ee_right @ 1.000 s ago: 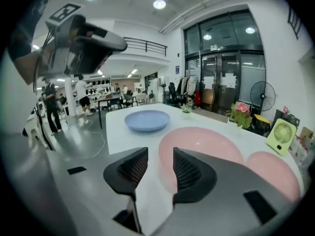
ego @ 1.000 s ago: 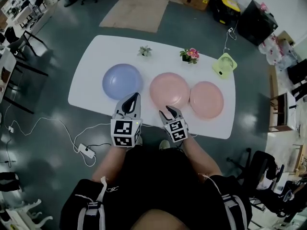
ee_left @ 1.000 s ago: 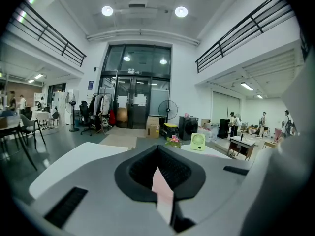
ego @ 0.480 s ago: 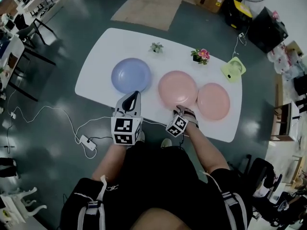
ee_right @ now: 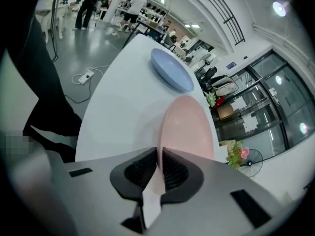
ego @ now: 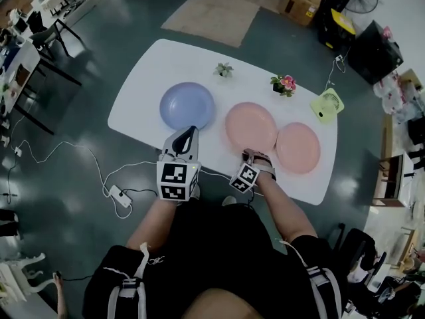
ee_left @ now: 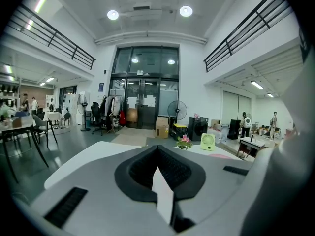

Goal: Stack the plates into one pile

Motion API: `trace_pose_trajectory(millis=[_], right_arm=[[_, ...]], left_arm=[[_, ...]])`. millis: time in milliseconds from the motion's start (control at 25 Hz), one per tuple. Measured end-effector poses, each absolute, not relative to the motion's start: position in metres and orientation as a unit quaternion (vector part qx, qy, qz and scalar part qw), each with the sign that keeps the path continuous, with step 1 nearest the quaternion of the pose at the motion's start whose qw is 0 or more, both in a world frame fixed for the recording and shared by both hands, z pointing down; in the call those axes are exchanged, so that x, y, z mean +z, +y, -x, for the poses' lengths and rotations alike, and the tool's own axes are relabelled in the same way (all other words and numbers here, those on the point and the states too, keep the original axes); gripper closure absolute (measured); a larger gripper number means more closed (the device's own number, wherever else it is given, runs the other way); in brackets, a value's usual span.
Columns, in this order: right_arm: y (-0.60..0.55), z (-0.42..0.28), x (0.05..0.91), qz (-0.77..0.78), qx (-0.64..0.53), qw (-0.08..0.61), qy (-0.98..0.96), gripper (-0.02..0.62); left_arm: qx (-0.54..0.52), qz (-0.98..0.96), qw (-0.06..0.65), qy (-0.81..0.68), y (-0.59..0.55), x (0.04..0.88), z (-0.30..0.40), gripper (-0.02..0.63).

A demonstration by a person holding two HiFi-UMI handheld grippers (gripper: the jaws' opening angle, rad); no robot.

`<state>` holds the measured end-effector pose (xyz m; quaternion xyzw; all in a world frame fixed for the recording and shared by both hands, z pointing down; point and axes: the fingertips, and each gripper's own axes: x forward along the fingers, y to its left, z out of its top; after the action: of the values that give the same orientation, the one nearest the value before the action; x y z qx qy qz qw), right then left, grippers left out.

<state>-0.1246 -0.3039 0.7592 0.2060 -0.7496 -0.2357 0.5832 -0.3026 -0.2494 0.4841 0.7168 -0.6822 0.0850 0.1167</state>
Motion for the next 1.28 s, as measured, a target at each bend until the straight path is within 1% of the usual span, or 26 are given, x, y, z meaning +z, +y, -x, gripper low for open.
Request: trace_pose_trajectory(millis=[240, 440, 680, 1000, 1280], right_arm=[[-0.309, 0.163, 0.729, -0.235, -0.209, 0.539, -0.782, 0.549], [-0.308, 0.219, 0.697, -0.216, -0.257, 0.5, -0.798, 0.548], [-0.297, 0.291, 0.681, -0.166, -0.322, 0.466, -0.807, 0.548], [-0.268, 0.378, 0.694, -0.08, -0.381, 0.46, -0.798, 0.543], [-0.265, 0.407, 0.722, -0.049, -0.383, 0.481, -0.787, 0.535]], left_arm=[[0.079, -0.71, 0.11, -0.691, -0.243, 0.478, 0.312, 0.592], [0.073, -0.689, 0.114, -0.712, -0.23, 0.478, 0.335, 0.592], [0.063, -0.648, 0.111, -0.751, -0.201, 0.472, 0.376, 0.592], [0.059, -0.597, 0.115, -0.792, -0.159, 0.474, 0.431, 0.592], [0.06, -0.575, 0.117, -0.807, -0.144, 0.475, 0.451, 0.592]])
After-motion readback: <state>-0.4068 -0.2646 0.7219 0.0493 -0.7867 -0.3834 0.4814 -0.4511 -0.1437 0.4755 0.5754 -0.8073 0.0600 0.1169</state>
